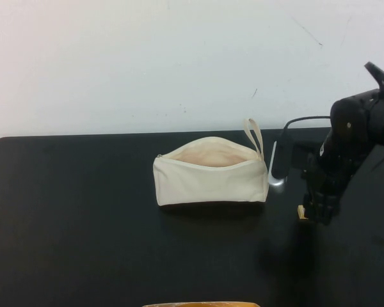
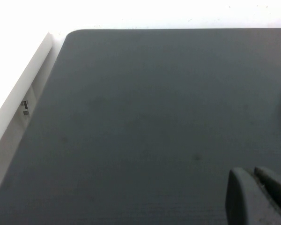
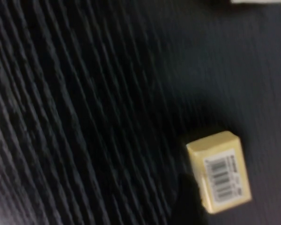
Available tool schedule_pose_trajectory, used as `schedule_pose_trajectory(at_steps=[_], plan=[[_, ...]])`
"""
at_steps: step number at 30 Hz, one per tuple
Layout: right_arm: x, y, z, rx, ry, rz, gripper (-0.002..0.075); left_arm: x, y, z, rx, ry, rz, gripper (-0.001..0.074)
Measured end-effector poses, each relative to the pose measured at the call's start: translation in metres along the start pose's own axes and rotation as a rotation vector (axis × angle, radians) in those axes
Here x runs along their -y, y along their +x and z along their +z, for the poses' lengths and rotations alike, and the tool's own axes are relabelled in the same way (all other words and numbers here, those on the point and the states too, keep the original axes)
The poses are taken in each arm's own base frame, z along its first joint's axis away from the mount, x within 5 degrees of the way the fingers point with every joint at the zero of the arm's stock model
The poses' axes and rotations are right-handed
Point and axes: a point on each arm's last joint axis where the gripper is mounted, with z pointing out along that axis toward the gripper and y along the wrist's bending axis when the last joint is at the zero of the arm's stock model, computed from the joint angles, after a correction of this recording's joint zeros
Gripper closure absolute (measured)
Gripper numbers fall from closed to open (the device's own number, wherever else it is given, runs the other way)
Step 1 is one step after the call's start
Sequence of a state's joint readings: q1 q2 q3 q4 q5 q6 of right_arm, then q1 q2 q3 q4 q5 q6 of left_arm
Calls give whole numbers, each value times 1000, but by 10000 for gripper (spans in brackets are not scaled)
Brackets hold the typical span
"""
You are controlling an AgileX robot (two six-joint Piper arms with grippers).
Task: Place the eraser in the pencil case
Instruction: Pick up the eraser from the table
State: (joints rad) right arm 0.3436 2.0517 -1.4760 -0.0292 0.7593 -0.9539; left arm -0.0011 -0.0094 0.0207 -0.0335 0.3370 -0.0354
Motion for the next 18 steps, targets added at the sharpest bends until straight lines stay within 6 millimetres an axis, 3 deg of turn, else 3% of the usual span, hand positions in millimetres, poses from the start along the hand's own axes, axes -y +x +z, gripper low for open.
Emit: schedule_pose_trajectory(at_steps=[10, 12, 16, 18], plan=[[-4, 2, 21, -30, -57, 7, 286, 0, 0, 0, 0, 0, 0, 736], [-6, 2, 21, -34, -77, 15, 342, 0, 0, 0, 0, 0, 0, 736], [-10, 4, 21, -61, -124, 19, 526, 0, 0, 0, 0, 0, 0, 736], [-12, 5, 19, -79, -162, 24, 525, 0, 0, 0, 0, 0, 0, 736]])
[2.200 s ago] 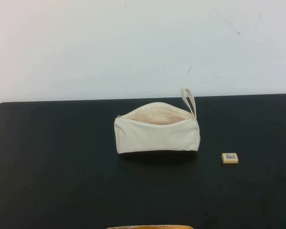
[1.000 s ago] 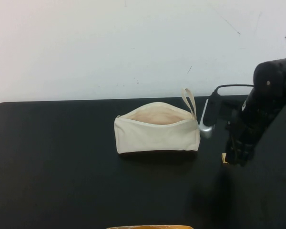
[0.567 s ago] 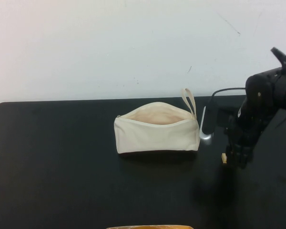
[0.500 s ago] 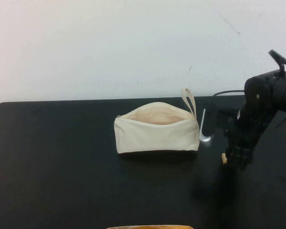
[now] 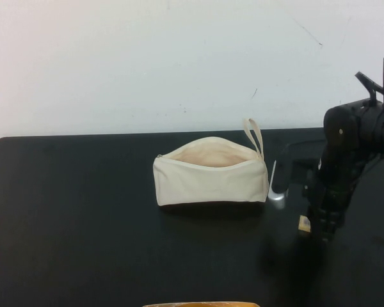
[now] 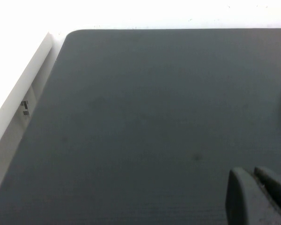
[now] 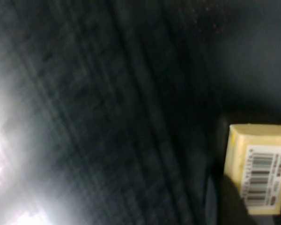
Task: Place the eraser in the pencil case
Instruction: Pick up the eraser from the table, then place the eraser on the pencil case
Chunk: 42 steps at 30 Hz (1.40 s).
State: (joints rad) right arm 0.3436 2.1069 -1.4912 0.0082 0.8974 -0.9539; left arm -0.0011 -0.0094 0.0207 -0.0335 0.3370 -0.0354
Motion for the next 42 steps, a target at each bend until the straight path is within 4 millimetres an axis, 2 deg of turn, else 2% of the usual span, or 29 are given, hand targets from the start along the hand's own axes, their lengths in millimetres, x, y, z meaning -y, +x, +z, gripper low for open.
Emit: schedule_pose_trajectory(at_steps=[7, 10, 18, 21, 24, 29, 33, 39, 42], plan=[[-1, -2, -17, -33, -86, 40, 525, 0, 0, 0, 0, 0, 0, 736], [0, -10, -39, 8, -128, 84, 525, 0, 0, 0, 0, 0, 2, 736], [5, -57, -126, 455, -207, 248, 525, 0, 0, 0, 0, 0, 2, 736], [4, -69, -149, 596, -245, 233, 525, 0, 0, 0, 0, 0, 2, 736], [5, -76, -161, 702, -232, 215, 525, 0, 0, 0, 0, 0, 2, 736], [12, -84, -163, 812, -192, 240, 525, 0, 0, 0, 0, 0, 2, 736], [19, -89, -151, 829, -196, 274, 519, 0, 0, 0, 0, 0, 3, 736], [29, -94, -130, 829, -199, 353, 377, 0, 0, 0, 0, 0, 4, 736], [30, -95, -131, 841, -196, 365, 351, 0, 0, 0, 0, 0, 4, 736]])
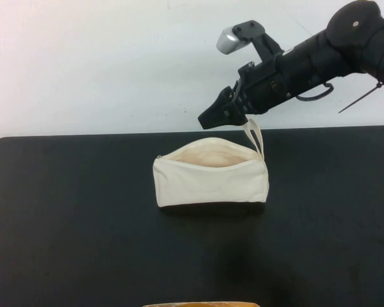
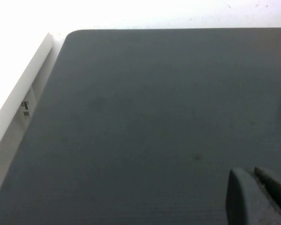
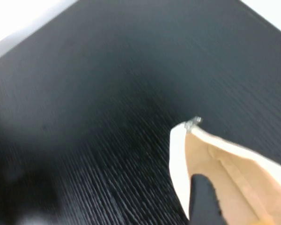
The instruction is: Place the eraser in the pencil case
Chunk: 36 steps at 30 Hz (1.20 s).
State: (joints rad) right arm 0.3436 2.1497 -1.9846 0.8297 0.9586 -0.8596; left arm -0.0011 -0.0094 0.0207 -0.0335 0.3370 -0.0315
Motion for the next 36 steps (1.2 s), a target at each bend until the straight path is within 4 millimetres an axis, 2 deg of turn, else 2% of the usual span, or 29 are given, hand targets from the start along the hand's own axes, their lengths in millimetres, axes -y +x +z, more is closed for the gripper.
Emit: schedule_pose_trajectory(at_steps=[4, 6, 10, 12, 17, 21, 24, 30, 33, 36], plan=[[-3, -4, -3, 6, -18, -7, 378, 0, 0, 0, 0, 0, 2, 736], [-7, -9, -8, 2, -40, -27, 445, 0, 0, 0, 0, 0, 2, 736], [-17, -24, -26, -39, -39, -130, 646, 0, 0, 0, 0, 0, 2, 736], [-21, -33, -40, -76, -8, -178, 686, 0, 0, 0, 0, 0, 2, 736], [-20, -53, -80, -133, 272, -203, 715, 0, 0, 0, 0, 0, 2, 736], [-23, -61, -126, -169, 560, -174, 718, 0, 0, 0, 0, 0, 2, 736], [-41, -69, -163, -129, 686, -164, 719, 0, 0, 0, 0, 0, 4, 736], [-111, -83, -242, 34, 769, -264, 720, 0, 0, 0, 0, 0, 4, 736], [-135, -77, -272, 51, 839, -300, 720, 0, 0, 0, 0, 0, 4, 736], [-148, -62, -294, 10, 918, -309, 720, 0, 0, 0, 0, 0, 4, 736]])
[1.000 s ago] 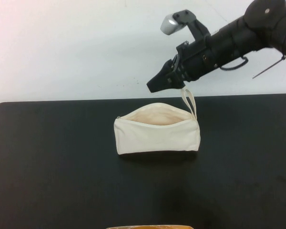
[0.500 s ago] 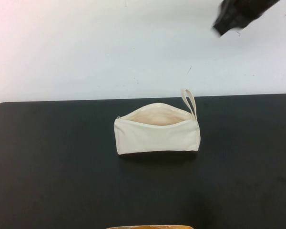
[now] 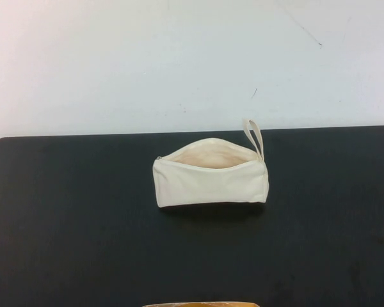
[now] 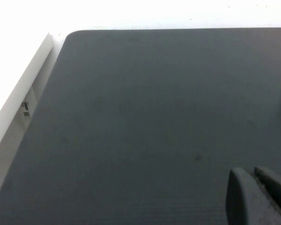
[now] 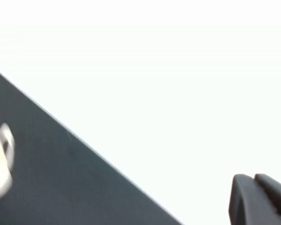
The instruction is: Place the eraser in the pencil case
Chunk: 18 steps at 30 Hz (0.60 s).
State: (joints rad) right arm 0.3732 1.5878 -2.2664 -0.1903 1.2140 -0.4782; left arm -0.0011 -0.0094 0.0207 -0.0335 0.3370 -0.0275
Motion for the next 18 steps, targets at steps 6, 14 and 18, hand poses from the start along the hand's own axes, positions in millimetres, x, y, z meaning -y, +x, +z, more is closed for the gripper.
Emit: schedule_pose_trajectory(at_steps=[6, 14, 18], plan=[[-20, 46, -18, -139, -43, -17, 720, 0, 0, 0, 0, 0, 0, 736], [-82, 133, -28, -128, -168, 47, 720, 0, 0, 0, 0, 0, 0, 736], [-109, 176, -25, -99, -169, 51, 720, 0, 0, 0, 0, 0, -2, 736]])
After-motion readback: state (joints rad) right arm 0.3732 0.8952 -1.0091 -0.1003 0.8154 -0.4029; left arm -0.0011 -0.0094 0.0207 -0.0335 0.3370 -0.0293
